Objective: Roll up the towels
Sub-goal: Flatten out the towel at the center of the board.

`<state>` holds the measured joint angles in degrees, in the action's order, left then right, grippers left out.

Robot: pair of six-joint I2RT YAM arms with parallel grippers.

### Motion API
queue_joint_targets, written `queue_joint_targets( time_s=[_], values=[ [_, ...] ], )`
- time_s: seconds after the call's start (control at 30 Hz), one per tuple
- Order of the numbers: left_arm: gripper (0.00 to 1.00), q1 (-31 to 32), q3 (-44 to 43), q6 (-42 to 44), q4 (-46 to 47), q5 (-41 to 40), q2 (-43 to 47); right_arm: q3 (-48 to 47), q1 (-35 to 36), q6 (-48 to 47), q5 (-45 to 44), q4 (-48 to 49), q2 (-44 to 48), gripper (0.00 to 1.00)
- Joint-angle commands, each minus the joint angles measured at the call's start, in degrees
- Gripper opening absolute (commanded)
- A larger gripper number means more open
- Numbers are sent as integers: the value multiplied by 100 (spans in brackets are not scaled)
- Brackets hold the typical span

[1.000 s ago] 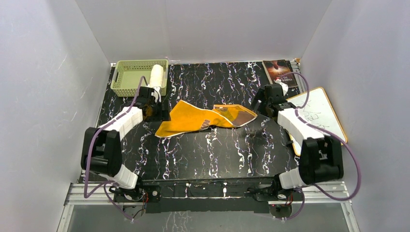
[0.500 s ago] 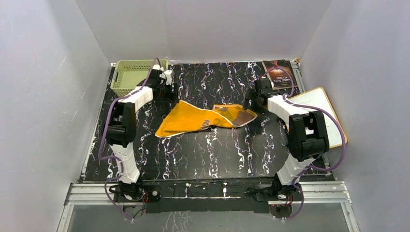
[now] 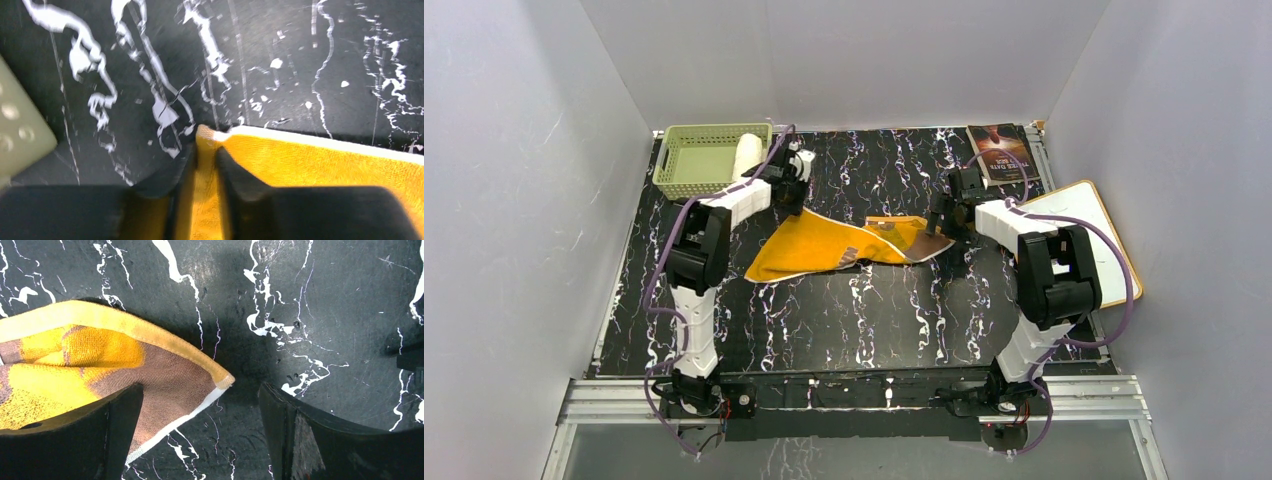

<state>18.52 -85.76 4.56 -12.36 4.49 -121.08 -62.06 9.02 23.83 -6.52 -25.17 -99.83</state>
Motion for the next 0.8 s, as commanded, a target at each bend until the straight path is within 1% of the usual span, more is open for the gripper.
queue_joint_targets(
  time_s=[0.0,0.03,0.07,0.1,0.2,0.27,0.33,0.47,0.57,0.63,0.77],
  values=[
    [0,134,-83,67,-337,-611,-410,-8,21,-89,-120,202,-170,84],
    [0,134,-44,48,-370,-634,-411,7,21,-83,-90,220,-225,84],
    [0,140,115,51,-385,-614,-300,47,21,-57,122,335,-324,78],
    [0,125,191,35,-377,-616,-192,72,21,-50,227,392,-367,64],
    [0,15,355,-41,-343,-600,301,80,21,-1,550,532,-441,1],
    [0,-94,395,-100,-321,-607,752,4,19,-2,682,598,-348,0],
    [0,-213,398,-205,-309,-680,1296,-77,21,5,793,649,-59,0],
    [0,-312,678,-432,91,-746,2762,-292,21,166,1037,591,1136,0],
    [0,-318,1134,-702,348,-697,3971,-345,36,307,1154,347,1914,0],
    [0,-311,1570,-913,358,-553,5042,-259,62,426,1296,35,2459,0],
    [0,-251,2617,-1386,462,229,7030,229,202,703,1744,-446,3806,0]
  ],
)
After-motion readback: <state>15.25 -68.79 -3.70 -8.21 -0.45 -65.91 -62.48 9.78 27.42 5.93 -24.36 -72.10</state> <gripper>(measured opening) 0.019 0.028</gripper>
